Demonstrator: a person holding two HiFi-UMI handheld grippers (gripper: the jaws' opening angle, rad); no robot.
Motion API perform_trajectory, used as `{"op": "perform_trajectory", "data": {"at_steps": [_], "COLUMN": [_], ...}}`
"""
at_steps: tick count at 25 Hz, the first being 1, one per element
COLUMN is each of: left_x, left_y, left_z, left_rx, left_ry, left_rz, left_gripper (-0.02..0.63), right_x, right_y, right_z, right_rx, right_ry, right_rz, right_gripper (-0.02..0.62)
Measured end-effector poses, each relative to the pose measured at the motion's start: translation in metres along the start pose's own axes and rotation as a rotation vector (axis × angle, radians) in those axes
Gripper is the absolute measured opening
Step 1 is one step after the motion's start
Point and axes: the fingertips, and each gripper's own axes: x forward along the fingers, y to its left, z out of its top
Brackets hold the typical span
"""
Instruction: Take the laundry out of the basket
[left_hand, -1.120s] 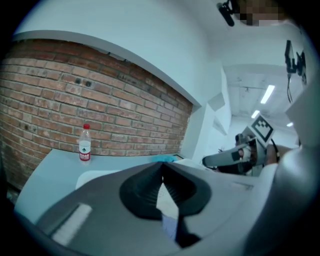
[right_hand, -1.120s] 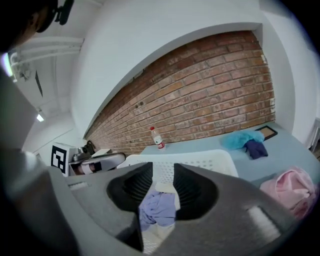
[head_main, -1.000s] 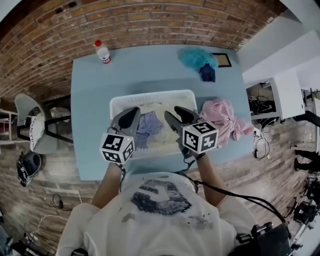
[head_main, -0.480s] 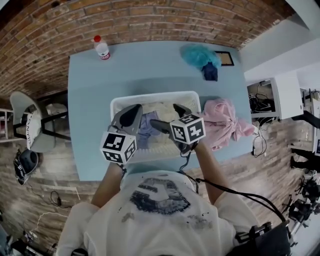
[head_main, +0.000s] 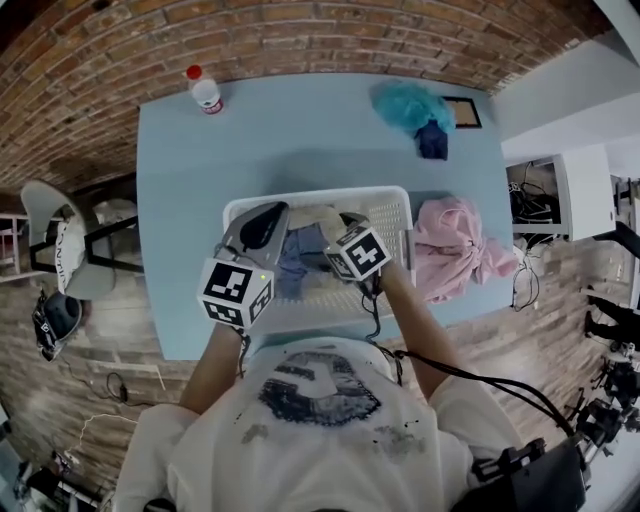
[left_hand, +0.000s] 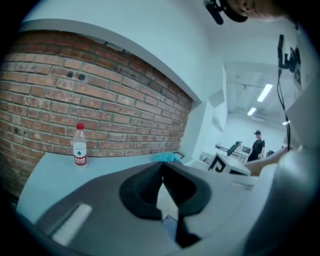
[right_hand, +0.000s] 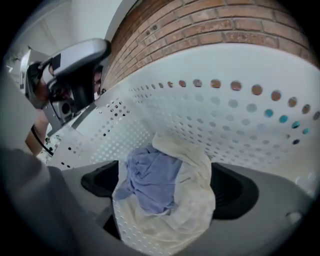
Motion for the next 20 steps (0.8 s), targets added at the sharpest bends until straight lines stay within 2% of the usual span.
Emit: {"op": "perform_trajectory", "data": {"at_steps": [9,20], "left_x": [0.012,0.018], "left_y": [0.004,0.008], "left_z": [0.0,-0.003], "left_rx": [-0.036,-0.068], "left_ry": [0.019,0.035], "left_rz": [-0.053,-0.065], "left_gripper": [-0.009,-0.009], "right_x": [0.043,0.076], "right_y": [-0.008,-0.01], "right_z": [-0.021,-0.025], "right_rx": [-0.059,-0.161], "right_ry": [0.152,0.205], "right_rz": [-0.004,-0.051], "right_gripper": [0.574,0.574]}}
